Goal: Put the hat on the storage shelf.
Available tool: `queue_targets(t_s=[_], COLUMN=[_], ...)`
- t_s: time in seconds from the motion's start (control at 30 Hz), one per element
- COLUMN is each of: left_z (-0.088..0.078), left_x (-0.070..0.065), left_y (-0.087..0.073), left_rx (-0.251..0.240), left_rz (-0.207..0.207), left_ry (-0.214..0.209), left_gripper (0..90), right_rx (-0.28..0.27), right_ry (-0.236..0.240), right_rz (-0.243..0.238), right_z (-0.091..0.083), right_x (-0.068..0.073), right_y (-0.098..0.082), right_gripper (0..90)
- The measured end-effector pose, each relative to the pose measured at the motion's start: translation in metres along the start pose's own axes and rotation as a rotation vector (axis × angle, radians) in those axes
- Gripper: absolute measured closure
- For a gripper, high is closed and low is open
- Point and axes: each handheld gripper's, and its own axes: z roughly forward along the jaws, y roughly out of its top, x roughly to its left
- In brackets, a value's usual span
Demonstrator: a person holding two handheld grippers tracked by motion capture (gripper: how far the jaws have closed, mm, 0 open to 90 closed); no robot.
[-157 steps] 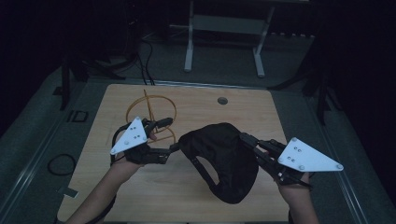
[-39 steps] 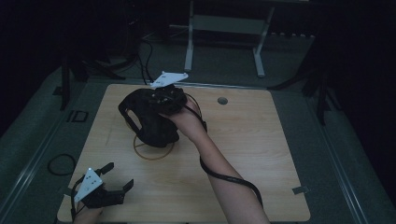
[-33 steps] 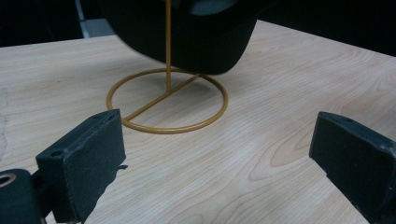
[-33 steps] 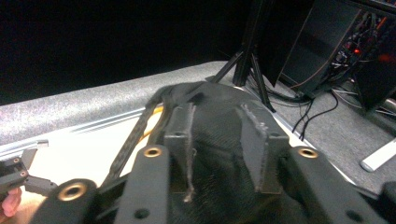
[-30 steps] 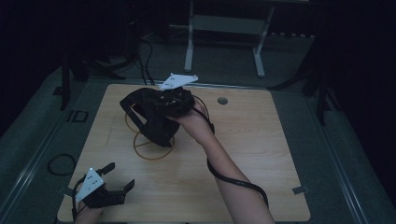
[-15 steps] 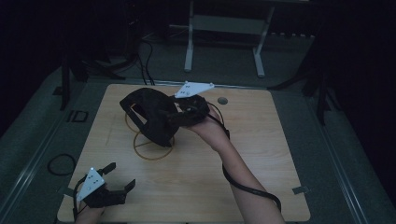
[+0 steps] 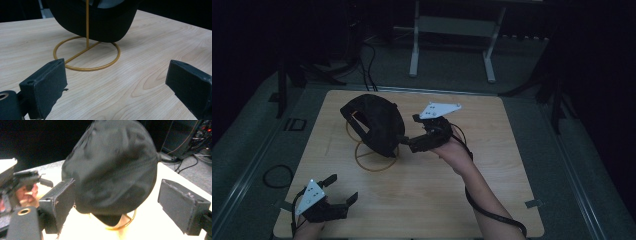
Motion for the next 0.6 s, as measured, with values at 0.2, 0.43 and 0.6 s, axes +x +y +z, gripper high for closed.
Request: queue_targets(t_s=[0.2,0.43,0.6], left_z=[0.000,-0.001,-0.001], left_x=[-0.001,-0.001,-0.001], left_y=[0.000,-0.001,-0.001], left_rx=[0.003,0.002,0.004], left_rz=[0.003,-0.001,0.001], left_ry=[-0.005,-0.005,-0.006], left_gripper=[3.8,3.8,3.8], right_rx=[0.018,0.033,0.028], right_ry=[0.016,0.028,0.027], right_rz=[-0.016,0.002,0.007], right_z=[0.001,0.006,0.008], right_x=[0.003,0.002,0.001], right_y=[-0.025,-0.059,-0.079], right_gripper=[13.6,13.5,13.5])
